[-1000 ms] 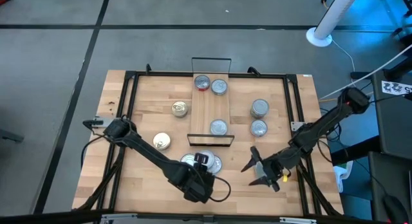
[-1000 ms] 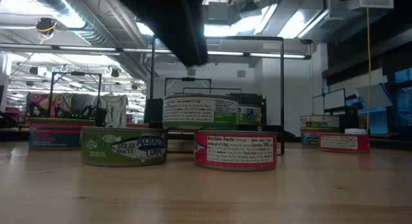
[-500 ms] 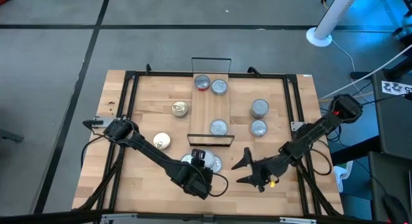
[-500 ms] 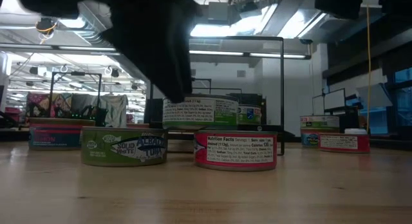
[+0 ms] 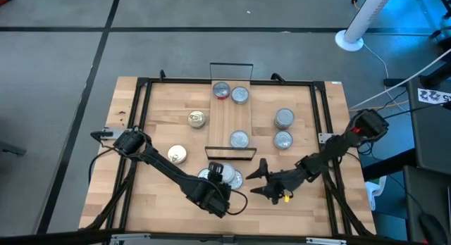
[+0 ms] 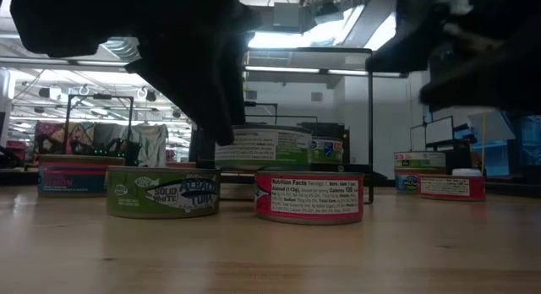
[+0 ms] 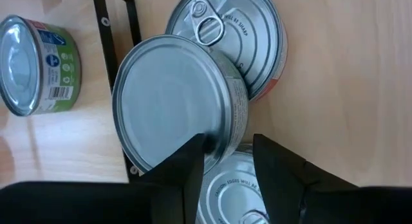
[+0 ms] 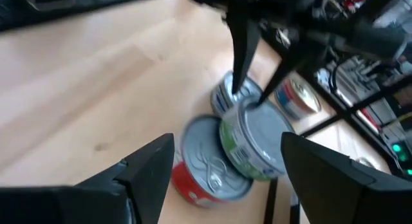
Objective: Stack canned seafood by type on shelf
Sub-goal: Stack the green tuna can on top of the other green tuna can on the shelf
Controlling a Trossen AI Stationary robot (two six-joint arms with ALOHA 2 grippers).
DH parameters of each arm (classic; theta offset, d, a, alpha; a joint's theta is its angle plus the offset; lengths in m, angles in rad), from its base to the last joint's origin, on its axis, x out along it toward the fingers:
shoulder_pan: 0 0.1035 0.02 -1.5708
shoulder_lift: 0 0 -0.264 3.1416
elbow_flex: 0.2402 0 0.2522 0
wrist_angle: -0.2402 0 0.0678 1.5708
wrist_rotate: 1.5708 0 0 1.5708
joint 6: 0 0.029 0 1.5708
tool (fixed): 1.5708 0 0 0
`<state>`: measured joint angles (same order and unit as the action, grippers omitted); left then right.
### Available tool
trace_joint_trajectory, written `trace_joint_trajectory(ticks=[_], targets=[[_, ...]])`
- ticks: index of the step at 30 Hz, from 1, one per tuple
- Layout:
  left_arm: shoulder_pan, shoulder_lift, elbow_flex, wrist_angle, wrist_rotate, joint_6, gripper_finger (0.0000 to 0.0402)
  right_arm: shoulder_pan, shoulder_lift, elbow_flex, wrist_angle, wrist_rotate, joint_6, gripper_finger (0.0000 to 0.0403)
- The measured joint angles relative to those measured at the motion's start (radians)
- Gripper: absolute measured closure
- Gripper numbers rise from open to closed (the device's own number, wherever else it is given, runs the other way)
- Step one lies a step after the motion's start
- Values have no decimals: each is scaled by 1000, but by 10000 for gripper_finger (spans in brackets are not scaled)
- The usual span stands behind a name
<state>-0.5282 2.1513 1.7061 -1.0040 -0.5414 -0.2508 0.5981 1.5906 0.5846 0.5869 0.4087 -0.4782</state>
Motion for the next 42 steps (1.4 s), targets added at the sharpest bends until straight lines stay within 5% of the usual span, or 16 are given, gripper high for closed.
trace_joint_trajectory(ticks=[16,42], targets=[[0,-1,0,6,-9,19,397,-71,25,12,42,-8,-1,117],[0,1,40,164,2,42,401,-67,25,21,20,-72,-213,117]])
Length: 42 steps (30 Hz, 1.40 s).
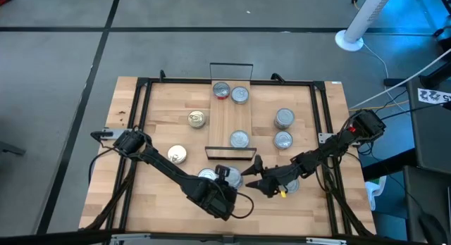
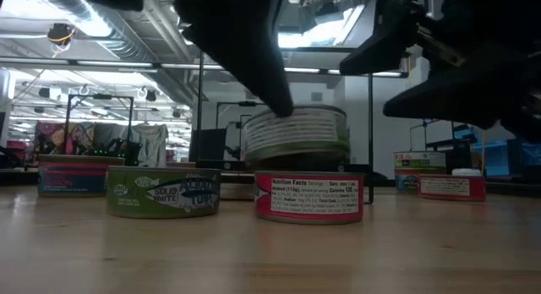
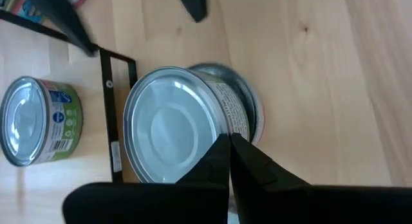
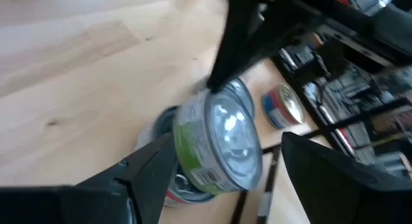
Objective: Stack canned seafood by type on shelf
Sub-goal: Stack the green tuna can on top of the other green tuna can on the shelf
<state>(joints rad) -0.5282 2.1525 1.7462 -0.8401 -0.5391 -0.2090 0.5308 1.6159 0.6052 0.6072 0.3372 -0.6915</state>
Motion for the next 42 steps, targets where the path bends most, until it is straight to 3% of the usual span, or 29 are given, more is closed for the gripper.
trace_joint_trajectory(ticks=[14,20,29,36,42], targets=[[0,0,1,76,-1,-28,401,43,0,0,-41,-7,-52,117],[5,0,1,127,-3,-35,401,84,0,0,-41,100,-59,117],[16,0,2,155,-3,-36,401,100,78,9,-35,117,-78,117],[18,0,2,186,-1,-46,401,97,154,68,-32,249,-82,117],[18,-1,2,193,3,-46,401,97,171,86,-34,259,-83,138]])
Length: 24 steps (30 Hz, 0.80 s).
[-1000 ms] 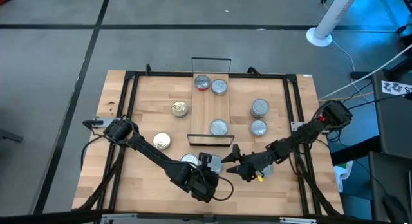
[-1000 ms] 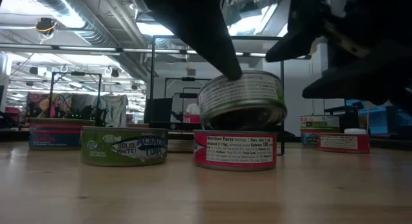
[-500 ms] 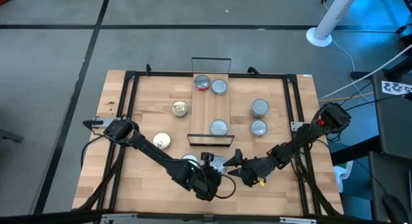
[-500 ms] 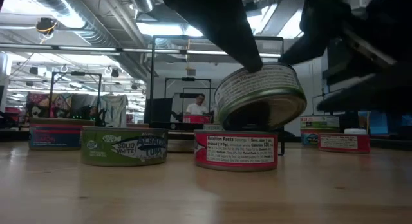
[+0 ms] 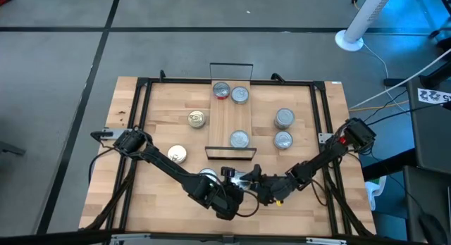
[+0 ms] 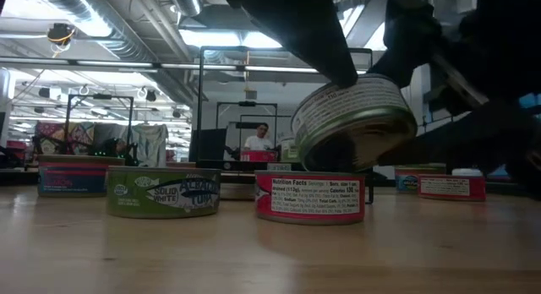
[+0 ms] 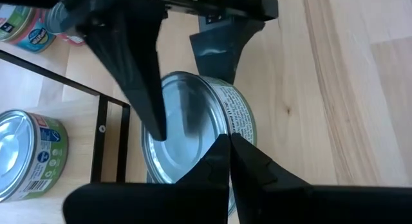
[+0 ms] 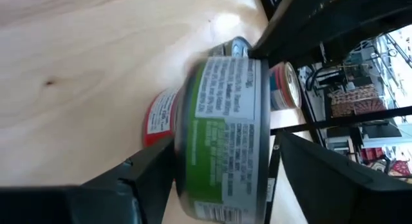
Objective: Stack canned seafood by type on shelf
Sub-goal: Stack the green tuna can on top of the other green tuna can on the shelf
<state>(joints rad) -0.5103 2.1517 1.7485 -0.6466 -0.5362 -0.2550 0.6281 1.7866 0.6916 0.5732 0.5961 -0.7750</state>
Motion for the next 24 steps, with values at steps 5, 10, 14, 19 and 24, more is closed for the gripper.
trace_joint_trajectory(ticks=[5,10,14,19,24], targets=[[0,0,0,-1,0,14,402,0,0,2,-2,14,0,205],[0,-1,0,-1,-2,47,397,1,0,2,-3,15,0,273],[0,-1,0,0,-2,36,378,1,0,2,-2,15,8,273],[0,-1,0,2,-2,-6,331,9,-4,2,-3,42,10,273],[-7,-13,1,8,-10,19,289,46,-36,2,-32,144,10,261]])
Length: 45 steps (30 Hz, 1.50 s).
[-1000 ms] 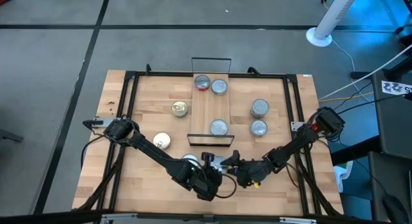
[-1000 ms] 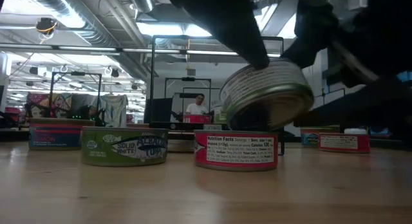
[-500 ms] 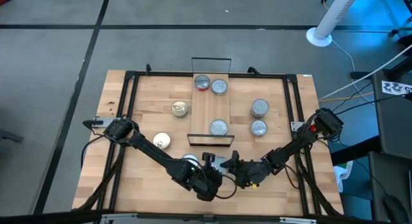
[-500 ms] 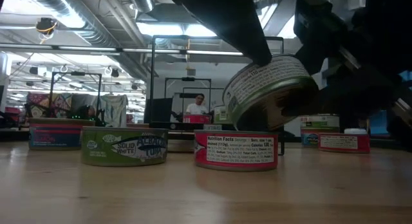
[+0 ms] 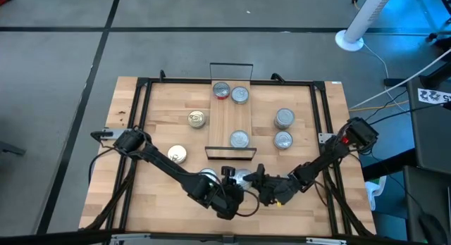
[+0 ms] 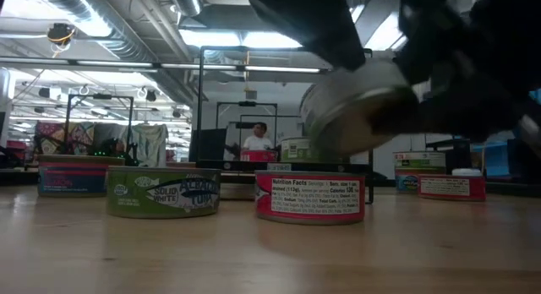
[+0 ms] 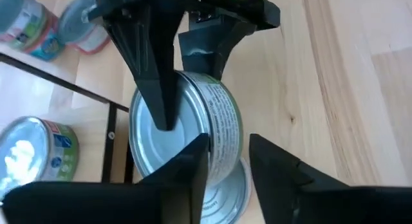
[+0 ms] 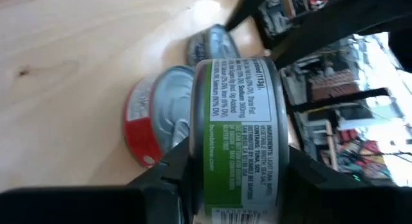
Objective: Stack canned seafood by type on shelf
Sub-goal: Stack the green tuna can on top of the other green tuna can on the shelf
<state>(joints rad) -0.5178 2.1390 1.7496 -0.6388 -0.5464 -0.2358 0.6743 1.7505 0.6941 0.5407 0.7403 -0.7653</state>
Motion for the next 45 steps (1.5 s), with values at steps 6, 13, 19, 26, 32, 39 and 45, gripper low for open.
trace_joint_trajectory(ticks=[6,13,19,26,32,39,45], targets=[[-5,-60,0,-7,12,-1,275,66,-31,2,-41,140,2,271],[-5,-150,0,-6,10,-1,274,138,-78,2,-43,389,1,265],[-5,-203,0,-3,3,3,274,167,-148,2,-41,504,-2,270],[-5,-236,0,-6,2,40,274,177,-259,2,-41,597,-77,267],[15,-252,-1,-7,-15,109,274,161,-364,1,-80,624,-207,268],[56,-287,-1,-25,-17,116,274,92,-490,0,-209,637,-251,269],[87,-324,-1,-59,-17,118,274,-37,-588,0,-419,550,-183,267]])
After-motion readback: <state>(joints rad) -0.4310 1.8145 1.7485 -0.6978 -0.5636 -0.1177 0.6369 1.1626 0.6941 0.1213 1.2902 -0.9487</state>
